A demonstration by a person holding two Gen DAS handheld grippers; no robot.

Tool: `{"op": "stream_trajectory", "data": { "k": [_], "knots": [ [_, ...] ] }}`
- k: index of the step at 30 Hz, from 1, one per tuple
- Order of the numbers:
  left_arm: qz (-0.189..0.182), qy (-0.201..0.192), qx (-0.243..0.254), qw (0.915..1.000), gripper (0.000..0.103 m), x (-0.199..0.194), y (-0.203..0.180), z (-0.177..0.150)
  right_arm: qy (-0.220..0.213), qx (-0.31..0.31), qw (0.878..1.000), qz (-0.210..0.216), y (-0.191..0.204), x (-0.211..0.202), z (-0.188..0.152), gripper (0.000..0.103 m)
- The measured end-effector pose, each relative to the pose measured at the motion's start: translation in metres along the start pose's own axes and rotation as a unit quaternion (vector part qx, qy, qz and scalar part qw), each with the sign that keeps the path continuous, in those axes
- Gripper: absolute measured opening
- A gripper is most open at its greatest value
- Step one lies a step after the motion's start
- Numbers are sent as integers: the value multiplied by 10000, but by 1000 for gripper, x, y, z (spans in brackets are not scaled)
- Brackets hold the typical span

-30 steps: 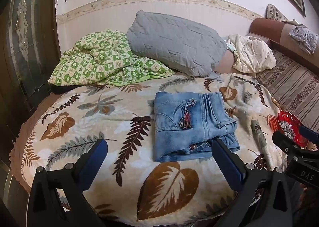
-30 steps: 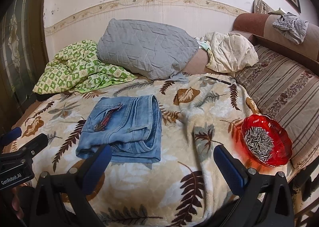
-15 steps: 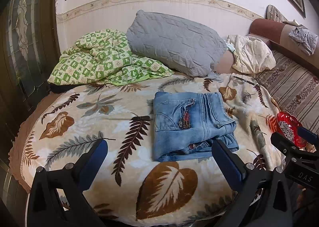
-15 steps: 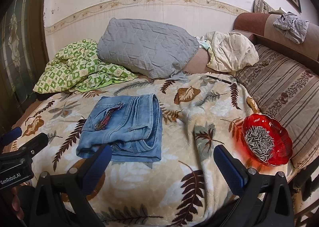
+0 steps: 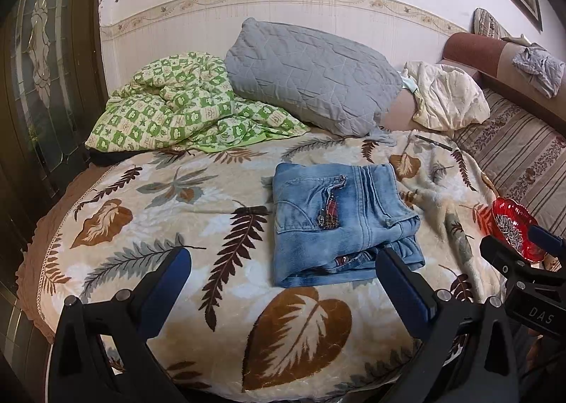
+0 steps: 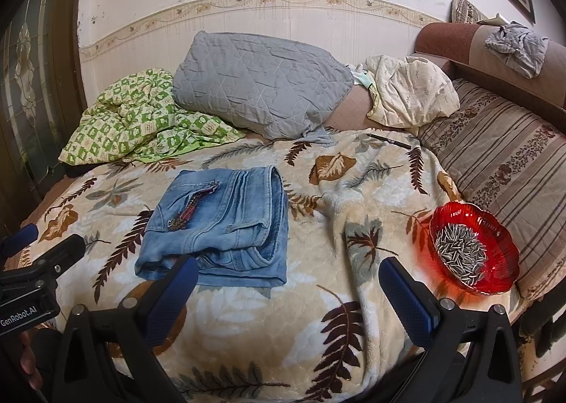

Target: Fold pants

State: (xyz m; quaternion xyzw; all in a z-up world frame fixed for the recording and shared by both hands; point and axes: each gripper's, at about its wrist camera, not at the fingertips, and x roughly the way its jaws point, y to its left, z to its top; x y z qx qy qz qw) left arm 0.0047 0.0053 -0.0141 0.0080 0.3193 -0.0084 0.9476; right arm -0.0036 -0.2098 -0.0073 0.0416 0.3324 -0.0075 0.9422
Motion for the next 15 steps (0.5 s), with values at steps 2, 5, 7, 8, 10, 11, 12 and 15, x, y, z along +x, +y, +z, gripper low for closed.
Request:
{"op": "stream_trajectory", "data": {
  "k": [2, 5, 7, 8, 10, 11, 12, 15],
  "knots": [
    [-18, -1, -6, 10000, 103, 0, 0, 0, 5, -4, 10000, -2, 0, 1, -1, 103],
    [-30, 7, 8, 10000, 103, 0, 0, 1, -2, -6, 10000, -3, 0, 0, 0, 103],
    [-30, -14, 16, 10000, 103, -1, 0, 1, -1, -5, 10000, 1, 0, 1, -1, 103],
    [-40, -16, 14, 10000, 103, -1, -1, 1, 4, -1, 10000, -2, 0, 0, 0, 103],
    [-48, -16, -20, 10000, 103, -1, 0, 1, 5, -2, 10000, 0, 0, 0, 0, 103],
    [-42, -19, -42, 10000, 103, -1, 1, 0, 9, -6, 10000, 4, 0, 1, -1, 103],
    [-33, -28, -65, 10000, 103, -1, 1, 0, 9, -5, 10000, 8, 1, 1, -2, 103],
    [-27, -39, -118, 9999, 103, 0, 3, 0, 10, -4, 10000, 2, 1, 1, -1, 103]
  ]
}}
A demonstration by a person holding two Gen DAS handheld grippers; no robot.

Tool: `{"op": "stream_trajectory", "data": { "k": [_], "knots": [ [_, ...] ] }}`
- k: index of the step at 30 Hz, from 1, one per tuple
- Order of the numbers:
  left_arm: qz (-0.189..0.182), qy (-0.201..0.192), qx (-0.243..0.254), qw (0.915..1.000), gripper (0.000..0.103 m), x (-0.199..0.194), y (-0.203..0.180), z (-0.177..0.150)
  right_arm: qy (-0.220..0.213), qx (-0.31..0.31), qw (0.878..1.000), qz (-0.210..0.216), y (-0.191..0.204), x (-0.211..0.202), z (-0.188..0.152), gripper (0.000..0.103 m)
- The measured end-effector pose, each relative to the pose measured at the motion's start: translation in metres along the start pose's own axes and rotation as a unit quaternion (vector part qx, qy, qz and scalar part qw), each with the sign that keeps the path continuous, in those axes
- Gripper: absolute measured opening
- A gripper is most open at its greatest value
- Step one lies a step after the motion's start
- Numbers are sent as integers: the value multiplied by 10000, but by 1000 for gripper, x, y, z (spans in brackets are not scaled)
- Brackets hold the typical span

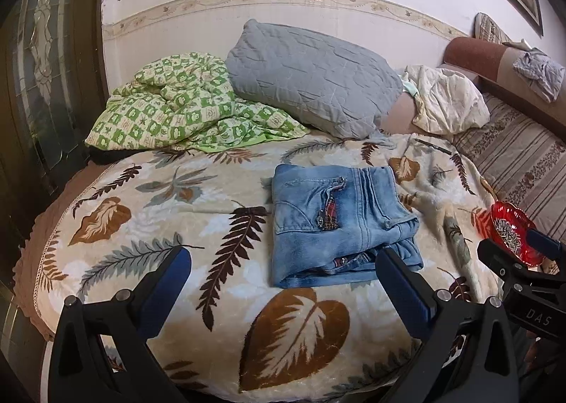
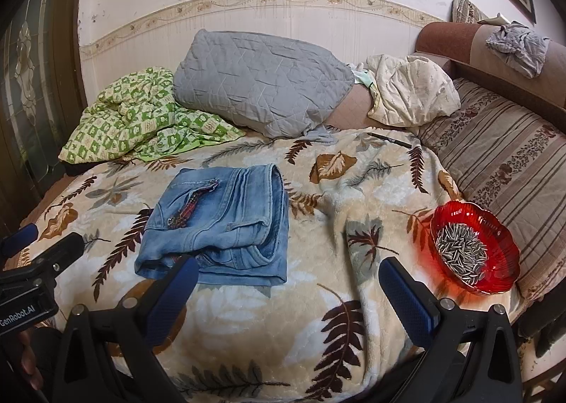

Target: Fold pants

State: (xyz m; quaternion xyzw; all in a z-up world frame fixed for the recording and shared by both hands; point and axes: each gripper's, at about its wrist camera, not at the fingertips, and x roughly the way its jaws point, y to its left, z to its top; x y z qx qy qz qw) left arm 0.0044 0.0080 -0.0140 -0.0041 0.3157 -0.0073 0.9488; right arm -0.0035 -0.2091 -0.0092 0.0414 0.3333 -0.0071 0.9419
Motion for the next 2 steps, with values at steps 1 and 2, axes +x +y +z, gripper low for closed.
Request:
{"op": "stream_trajectory", "data": {
  "k": [1, 2],
  "knots": [
    [-9, 1, -4, 10000, 103, 0, 0, 0, -4, 1, 10000, 1, 0, 0, 0, 103],
    [-21, 4, 12, 10000, 103, 0, 0, 0, -6, -4, 10000, 0, 0, 0, 0, 103]
  ]
}}
